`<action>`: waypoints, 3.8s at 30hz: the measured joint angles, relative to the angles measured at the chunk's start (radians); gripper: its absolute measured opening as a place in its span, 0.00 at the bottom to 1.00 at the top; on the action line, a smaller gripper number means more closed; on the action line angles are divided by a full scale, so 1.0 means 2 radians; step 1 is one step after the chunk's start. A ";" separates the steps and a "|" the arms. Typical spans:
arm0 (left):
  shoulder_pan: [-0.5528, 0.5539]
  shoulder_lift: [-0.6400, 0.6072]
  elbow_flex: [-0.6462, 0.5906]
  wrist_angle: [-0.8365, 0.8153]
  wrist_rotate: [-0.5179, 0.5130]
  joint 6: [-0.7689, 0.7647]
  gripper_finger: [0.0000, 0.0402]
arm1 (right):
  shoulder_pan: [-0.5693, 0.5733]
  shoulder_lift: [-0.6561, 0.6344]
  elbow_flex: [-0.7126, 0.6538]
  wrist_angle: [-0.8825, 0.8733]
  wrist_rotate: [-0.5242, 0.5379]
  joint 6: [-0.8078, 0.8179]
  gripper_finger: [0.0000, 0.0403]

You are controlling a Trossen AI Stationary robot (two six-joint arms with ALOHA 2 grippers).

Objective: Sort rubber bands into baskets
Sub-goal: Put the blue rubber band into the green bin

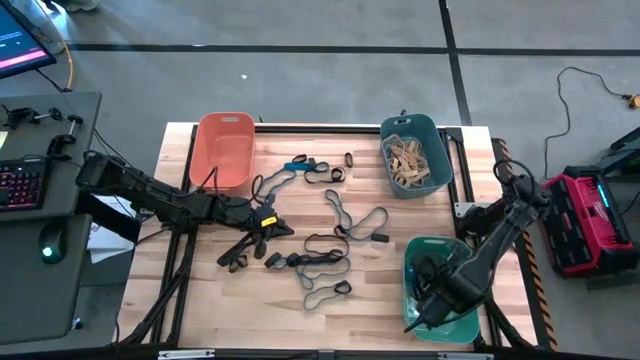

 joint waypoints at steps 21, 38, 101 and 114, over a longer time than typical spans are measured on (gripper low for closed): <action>-0.130 0.000 0.045 -0.111 0.000 0.070 0.00 | -0.051 0.000 -0.106 0.147 -0.035 -0.041 0.37; -0.141 0.090 0.047 -0.149 -0.072 0.008 0.31 | -0.054 0.000 -0.106 0.142 -0.035 -0.042 0.51; -0.086 0.012 0.098 -0.089 -0.150 0.079 0.00 | -0.122 0.000 0.041 0.331 0.353 -0.340 0.51; -0.074 0.012 0.098 -0.008 -0.154 0.087 0.00 | -0.207 0.018 0.041 0.502 0.319 -0.514 0.51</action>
